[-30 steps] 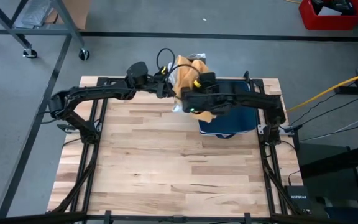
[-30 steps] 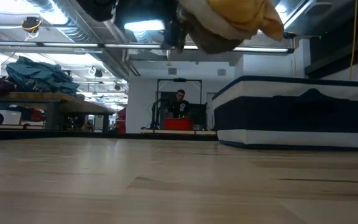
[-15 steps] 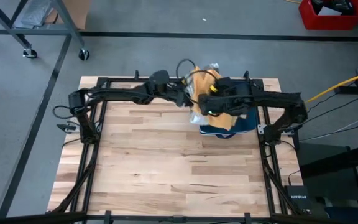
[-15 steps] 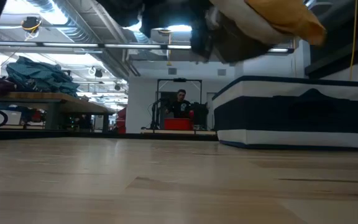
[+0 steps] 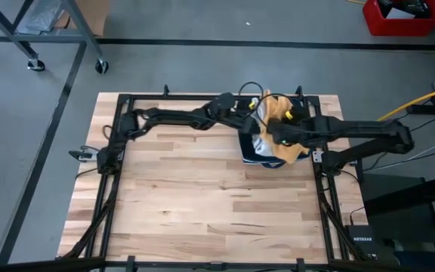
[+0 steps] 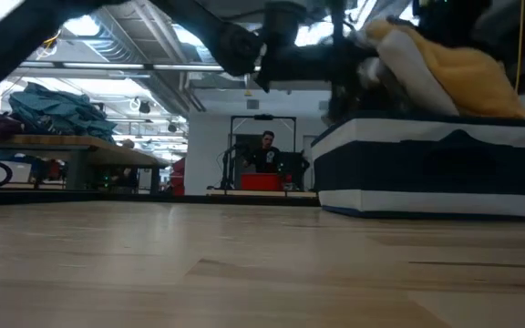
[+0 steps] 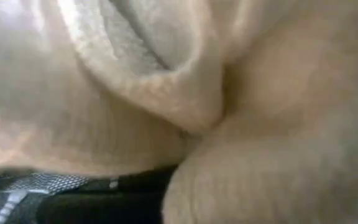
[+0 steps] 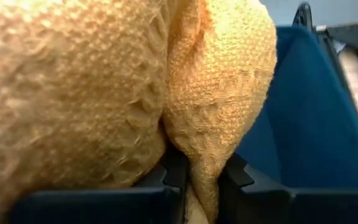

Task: Fold towel
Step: Put the stacked folded towels into the blue laundry organizer

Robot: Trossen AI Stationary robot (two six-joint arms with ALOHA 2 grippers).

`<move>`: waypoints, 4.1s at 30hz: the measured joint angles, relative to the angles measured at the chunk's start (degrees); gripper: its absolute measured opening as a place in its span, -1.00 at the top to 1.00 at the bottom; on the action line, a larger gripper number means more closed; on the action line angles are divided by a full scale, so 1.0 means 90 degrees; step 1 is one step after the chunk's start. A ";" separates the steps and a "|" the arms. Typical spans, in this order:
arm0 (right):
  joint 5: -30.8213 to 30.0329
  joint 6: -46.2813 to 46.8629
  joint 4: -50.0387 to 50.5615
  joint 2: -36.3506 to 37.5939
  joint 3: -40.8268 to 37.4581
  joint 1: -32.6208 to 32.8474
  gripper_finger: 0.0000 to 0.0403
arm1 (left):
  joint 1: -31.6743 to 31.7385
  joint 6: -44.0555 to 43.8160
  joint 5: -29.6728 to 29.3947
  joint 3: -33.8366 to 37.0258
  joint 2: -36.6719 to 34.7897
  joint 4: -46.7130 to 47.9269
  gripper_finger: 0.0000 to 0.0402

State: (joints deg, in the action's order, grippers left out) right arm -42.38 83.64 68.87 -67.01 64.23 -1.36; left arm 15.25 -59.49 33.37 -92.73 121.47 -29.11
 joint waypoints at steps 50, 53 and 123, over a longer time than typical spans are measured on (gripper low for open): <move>0.1730 -0.2985 -0.2126 -0.0094 -0.1283 -0.1569 0.80 | 0.0436 0.1025 0.1613 -0.2829 0.1682 0.4734 0.99; 0.1949 -0.3377 -0.2840 -0.0277 -0.1507 -0.1704 0.80 | 0.0461 0.1384 0.1504 -0.2827 0.1637 0.5321 0.99; 0.2684 -0.5124 -0.3378 0.0756 -0.1243 -0.2196 0.00 | 0.0619 0.1875 0.1291 -0.2784 0.1234 0.3719 0.56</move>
State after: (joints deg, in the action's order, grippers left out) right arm -18.22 37.52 38.47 -60.21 53.04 -21.12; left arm 20.82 -42.61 44.99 -117.78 132.57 4.37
